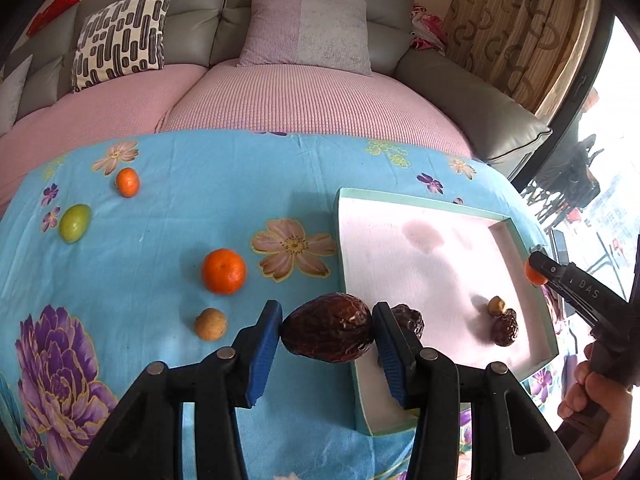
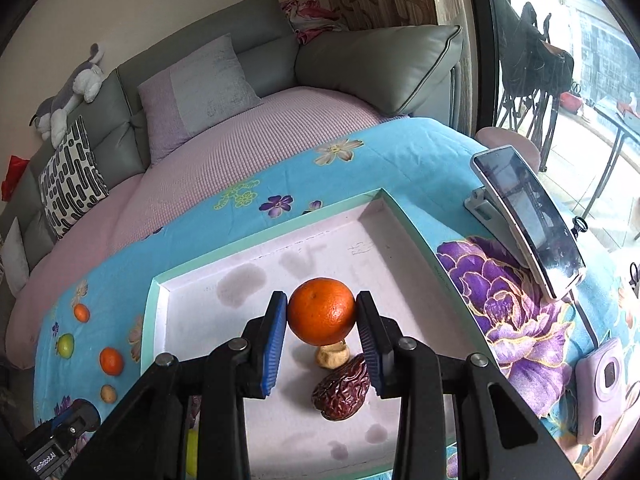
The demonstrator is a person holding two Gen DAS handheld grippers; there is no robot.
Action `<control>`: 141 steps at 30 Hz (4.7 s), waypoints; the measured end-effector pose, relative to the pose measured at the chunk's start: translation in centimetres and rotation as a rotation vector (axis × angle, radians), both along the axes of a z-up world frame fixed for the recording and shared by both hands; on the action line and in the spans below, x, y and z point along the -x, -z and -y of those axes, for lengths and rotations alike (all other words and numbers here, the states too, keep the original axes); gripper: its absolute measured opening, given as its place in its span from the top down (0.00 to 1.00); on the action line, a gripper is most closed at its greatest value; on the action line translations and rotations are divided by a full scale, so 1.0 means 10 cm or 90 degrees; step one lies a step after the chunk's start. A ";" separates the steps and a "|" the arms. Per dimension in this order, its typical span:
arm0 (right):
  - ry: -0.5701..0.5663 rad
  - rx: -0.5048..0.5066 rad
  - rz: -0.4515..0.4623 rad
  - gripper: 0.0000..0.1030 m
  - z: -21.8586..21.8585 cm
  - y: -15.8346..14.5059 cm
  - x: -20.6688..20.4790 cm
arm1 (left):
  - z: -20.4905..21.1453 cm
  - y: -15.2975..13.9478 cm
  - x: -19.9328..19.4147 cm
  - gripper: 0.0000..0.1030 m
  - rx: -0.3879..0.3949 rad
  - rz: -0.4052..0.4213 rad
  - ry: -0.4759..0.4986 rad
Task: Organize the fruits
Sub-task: 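Carry the date and tangerine into the white tray and open both tools, then move both open tools back toward the green pear and tangerine, then grasp the green pear with the left tool while the right tool grasps a tangerine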
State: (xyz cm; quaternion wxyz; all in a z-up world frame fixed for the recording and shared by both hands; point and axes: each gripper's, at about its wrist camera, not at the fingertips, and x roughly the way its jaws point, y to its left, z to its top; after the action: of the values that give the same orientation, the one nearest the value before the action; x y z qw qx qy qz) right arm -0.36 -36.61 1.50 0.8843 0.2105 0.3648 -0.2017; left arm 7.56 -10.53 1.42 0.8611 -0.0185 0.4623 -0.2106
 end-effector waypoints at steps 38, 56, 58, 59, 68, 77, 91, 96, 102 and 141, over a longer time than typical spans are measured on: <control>0.013 -0.011 -0.090 0.64 0.21 0.54 -0.44 | 0.98 0.59 -0.32 0.52 -0.076 0.006 0.111; -0.003 0.021 -0.128 0.18 0.17 0.57 -0.52 | 0.78 0.27 -0.38 0.19 -0.118 0.026 0.037; -0.005 0.025 -0.131 0.10 0.16 0.57 -0.52 | 0.66 0.27 -0.44 0.05 -0.115 0.025 -0.003; -0.005 0.028 -0.131 0.10 0.16 0.57 -0.52 | 0.60 0.27 -0.47 0.00 -0.113 0.030 -0.020; -0.002 0.029 -0.119 0.10 0.15 0.56 -0.50 | 0.15 0.36 -0.69 0.00 -0.095 -0.004 -0.127; 0.003 0.040 -0.111 0.10 0.12 0.49 -0.51 | -0.17 0.34 -0.72 0.00 -0.115 0.002 -0.167; -0.075 0.063 -0.112 0.10 -0.24 0.40 -0.62 | -0.86 0.34 -0.75 0.00 -0.190 0.002 -0.198; -0.121 0.076 -0.114 0.10 -0.49 0.38 -0.72 | -1.30 0.29 -0.77 0.00 -0.250 0.011 -0.251; -0.154 0.099 -0.115 0.10 -0.69 0.36 -0.77 | -1.83 0.17 -0.74 0.00 -0.202 0.007 -0.319; -0.436 0.119 -0.081 0.25 -2.65 0.53 -1.46 | -2.23 0.65 -1.50 0.29 -0.133 0.021 -0.284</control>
State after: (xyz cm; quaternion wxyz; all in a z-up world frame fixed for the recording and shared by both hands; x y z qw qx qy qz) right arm 14.27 -10.15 -3.80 0.8913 -0.0188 0.4488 0.0613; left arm 22.58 11.73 -5.05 0.8910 -0.0277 0.4519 0.0330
